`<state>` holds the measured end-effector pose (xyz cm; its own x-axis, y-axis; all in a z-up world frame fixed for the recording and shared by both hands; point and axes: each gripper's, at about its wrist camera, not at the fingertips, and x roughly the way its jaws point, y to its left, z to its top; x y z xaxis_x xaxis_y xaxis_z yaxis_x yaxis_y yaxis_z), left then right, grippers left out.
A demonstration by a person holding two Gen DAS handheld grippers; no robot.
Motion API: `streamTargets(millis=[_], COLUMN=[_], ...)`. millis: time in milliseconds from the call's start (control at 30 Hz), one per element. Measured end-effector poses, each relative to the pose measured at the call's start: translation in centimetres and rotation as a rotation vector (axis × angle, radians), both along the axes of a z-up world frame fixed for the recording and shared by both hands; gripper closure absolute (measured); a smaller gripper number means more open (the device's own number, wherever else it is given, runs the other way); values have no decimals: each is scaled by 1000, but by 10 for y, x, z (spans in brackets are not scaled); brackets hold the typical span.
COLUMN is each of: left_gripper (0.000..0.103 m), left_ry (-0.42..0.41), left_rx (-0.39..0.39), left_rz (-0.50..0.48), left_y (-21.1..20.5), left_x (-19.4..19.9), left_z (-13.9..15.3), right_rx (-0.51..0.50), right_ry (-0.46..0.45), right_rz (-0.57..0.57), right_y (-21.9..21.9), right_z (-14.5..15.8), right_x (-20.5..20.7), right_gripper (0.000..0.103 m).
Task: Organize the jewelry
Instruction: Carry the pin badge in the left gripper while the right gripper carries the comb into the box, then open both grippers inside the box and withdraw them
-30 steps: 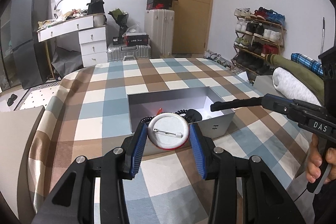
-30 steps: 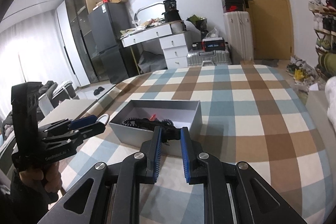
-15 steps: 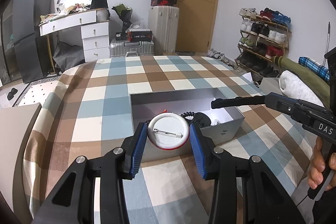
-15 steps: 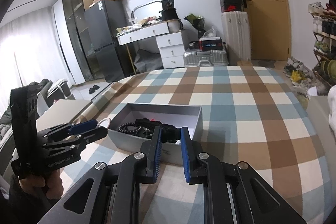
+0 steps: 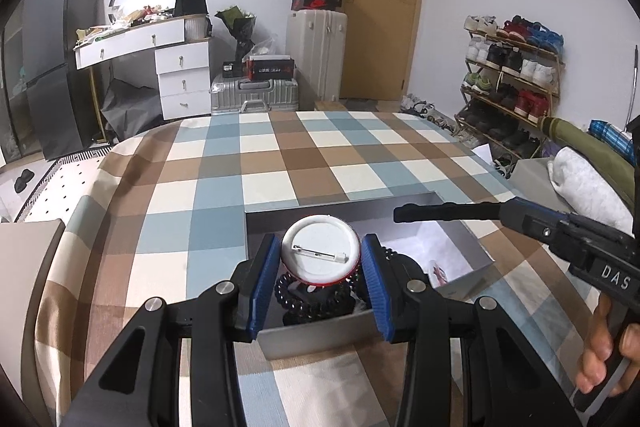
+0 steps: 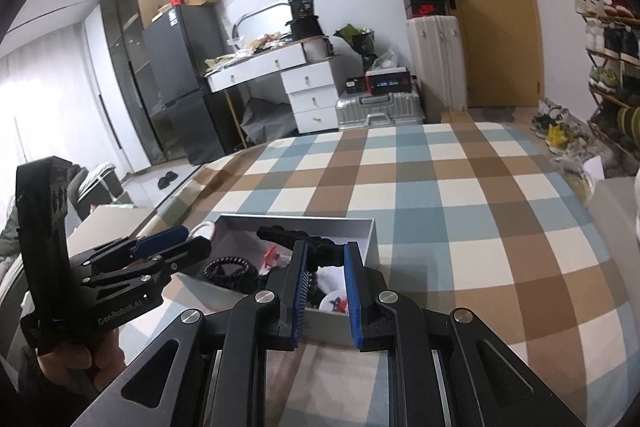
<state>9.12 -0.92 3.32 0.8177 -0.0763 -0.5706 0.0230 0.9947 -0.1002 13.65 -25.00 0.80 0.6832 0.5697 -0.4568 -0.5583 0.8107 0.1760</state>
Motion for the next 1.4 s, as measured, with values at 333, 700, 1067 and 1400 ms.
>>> streamTargets(millis=[333, 700, 1067, 1400], left_gripper=[67, 67, 59, 12], left_ry=[58, 72, 75, -35], left_rx=[19, 38, 26, 17], left_rz=[20, 11, -10, 4], left_y=[2, -4, -8, -12], left_x=[13, 18, 3, -38], left_z=[-17, -17, -10, 8], right_rx=[-24, -69, -54, -3], right_ry=[24, 51, 44, -5], right_rz=[16, 20, 44, 60], right_y=[29, 50, 33, -9], right_z=[-11, -22, -13, -3], right_x=[11, 19, 7, -21], right_gripper=[86, 86, 75, 0])
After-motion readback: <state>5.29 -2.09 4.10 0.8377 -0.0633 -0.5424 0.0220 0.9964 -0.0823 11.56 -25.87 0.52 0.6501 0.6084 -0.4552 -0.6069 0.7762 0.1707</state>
